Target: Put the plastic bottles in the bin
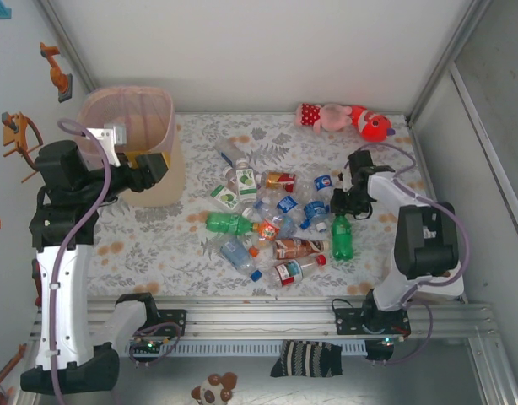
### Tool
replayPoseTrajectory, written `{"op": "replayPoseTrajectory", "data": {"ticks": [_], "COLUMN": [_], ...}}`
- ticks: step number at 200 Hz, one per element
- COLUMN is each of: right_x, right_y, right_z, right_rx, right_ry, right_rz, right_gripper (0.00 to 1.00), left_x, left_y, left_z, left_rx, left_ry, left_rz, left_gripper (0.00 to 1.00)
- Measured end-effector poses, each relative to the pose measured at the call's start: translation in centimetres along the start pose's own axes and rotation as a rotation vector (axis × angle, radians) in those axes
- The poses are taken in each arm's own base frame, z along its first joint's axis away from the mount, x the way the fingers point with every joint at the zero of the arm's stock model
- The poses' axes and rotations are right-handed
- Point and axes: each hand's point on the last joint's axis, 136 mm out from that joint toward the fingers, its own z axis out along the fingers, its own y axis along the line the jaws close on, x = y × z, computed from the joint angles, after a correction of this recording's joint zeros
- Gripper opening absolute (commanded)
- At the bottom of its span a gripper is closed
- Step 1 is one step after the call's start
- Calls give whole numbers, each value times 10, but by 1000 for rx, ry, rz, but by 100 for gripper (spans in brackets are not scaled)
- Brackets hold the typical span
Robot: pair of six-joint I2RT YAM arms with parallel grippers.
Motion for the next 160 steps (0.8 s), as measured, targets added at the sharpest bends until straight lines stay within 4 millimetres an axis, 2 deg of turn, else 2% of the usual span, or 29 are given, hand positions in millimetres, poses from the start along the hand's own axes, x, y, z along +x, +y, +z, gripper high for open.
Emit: {"op": "replayPoseTrajectory", "data": {"ticks": [44,79,122,160], "right_x": [-12,-26,-32,-30], "right_y": [9,33,68,102], "right_z": [-55,-113,-185,-230], "right_rx": [14,-21,-112,-238], "right_ry": [-153,-316,-521,-657], "right_rz": [-32,-78,-131,-178], "right_gripper": [25,23,21,20], "left_x": [9,13,20,35], "left_y": [-7,-19,-51,-89], "left_z": [17,32,54,75], "left_rx": [63,131,251,370], "left_ry": [10,6,34,80], "left_rz": [-5,-10,33,81], "left_gripper": [69,69,69,71]}}
